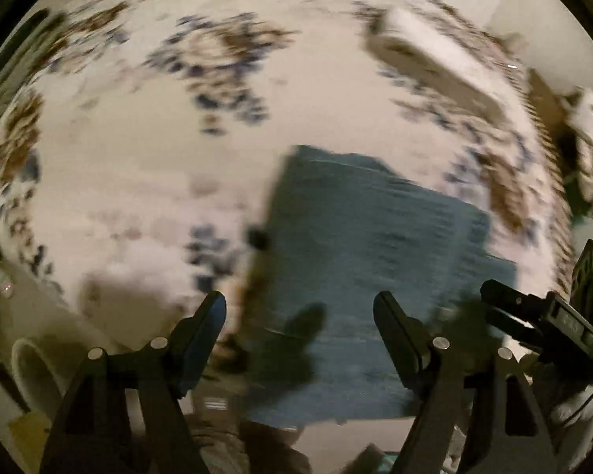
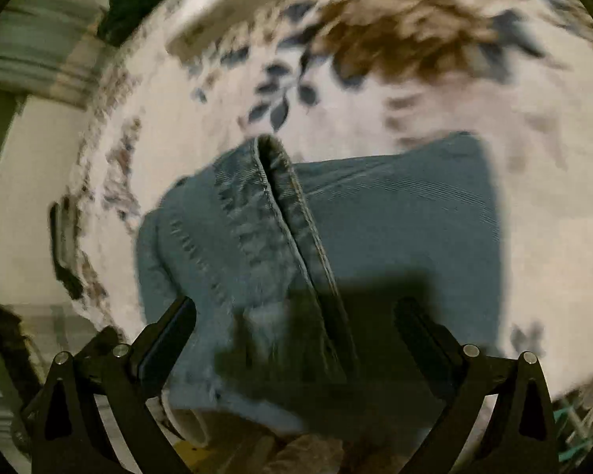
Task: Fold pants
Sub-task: 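Fold the waistband over with the left tool while the right tool holds the hem fold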
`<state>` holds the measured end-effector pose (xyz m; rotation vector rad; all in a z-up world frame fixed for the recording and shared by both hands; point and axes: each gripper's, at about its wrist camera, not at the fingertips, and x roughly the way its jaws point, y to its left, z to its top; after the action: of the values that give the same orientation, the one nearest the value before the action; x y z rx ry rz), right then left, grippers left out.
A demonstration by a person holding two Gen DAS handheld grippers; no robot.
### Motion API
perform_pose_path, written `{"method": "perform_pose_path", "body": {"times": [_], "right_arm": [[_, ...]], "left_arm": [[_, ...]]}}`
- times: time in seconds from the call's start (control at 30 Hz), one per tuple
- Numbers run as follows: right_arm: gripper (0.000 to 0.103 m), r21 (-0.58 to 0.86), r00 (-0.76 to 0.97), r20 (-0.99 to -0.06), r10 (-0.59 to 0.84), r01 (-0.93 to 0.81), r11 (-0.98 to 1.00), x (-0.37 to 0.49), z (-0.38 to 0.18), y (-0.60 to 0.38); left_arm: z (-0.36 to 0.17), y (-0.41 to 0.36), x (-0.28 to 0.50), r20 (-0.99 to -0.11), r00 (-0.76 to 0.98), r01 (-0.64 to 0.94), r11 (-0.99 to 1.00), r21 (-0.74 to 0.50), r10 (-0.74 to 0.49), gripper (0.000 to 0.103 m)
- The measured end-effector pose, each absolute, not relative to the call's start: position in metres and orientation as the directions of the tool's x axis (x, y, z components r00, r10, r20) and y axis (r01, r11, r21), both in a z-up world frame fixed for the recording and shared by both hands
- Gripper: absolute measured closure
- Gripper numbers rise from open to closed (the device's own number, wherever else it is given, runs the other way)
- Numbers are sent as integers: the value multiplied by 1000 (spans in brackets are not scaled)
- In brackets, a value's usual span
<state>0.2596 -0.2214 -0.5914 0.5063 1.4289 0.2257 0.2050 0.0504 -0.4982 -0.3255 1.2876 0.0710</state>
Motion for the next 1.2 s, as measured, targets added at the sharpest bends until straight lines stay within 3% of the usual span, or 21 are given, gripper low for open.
{"method": "perform_pose_path", "body": {"times": [0.13, 0.17, 0.2, 0.23, 0.27, 0.33, 0.43, 0.73, 1.0, 1.07, 1.17, 1.2], "right_arm": [[4, 391, 51, -920, 388, 151, 908, 282, -631, -191], [13, 374, 71, -927, 367, 139, 917, 282, -629, -185], [39, 375, 85, -926, 367, 124, 919, 282, -627, -181], [53, 383, 92, -923, 374, 104, 918, 280, -622, -173], [56, 370, 98, -927, 361, 102, 923, 279, -620, -171], [77, 364, 136, -927, 350, 103, 926, 270, -610, -171], [88, 410, 192, -904, 381, 140, 901, 259, -589, -186], [89, 323, 318, -922, 220, 324, 889, 218, -519, -289], [87, 275, 255, -953, 164, 497, 823, 185, -555, -392], [76, 268, 219, -959, 180, 494, 827, 188, -571, -398], [50, 318, 205, -948, 245, 543, 777, 188, -588, -416], [35, 351, 228, -936, 268, 554, 755, 188, -589, -420]], "left_arm": [[-510, 70, 206, -962, 255, -276, 945, -173, -102, 28], [-510, 73, 206, -962, 253, -282, 944, -171, -99, 28], [-510, 74, 206, -963, 253, -288, 943, -167, -93, 28], [-509, 76, 205, -963, 253, -294, 941, -166, -91, 28], [-507, 78, 204, -963, 252, -300, 939, -170, -94, 28], [-506, 80, 204, -963, 249, -314, 932, -183, -106, 28], [-498, 80, 207, -958, 256, -316, 925, -211, -131, 28], [-482, 38, 231, -932, 282, -203, 935, -289, -227, 28], [-509, -19, 265, -919, 220, -113, 927, -357, -327, 28], [-520, -30, 277, -919, 196, -104, 924, -367, -343, 28], [-535, -41, 293, -920, 164, -91, 923, -374, -357, 28], [-539, -42, 300, -917, 156, -87, 920, -383, -367, 28]]}}
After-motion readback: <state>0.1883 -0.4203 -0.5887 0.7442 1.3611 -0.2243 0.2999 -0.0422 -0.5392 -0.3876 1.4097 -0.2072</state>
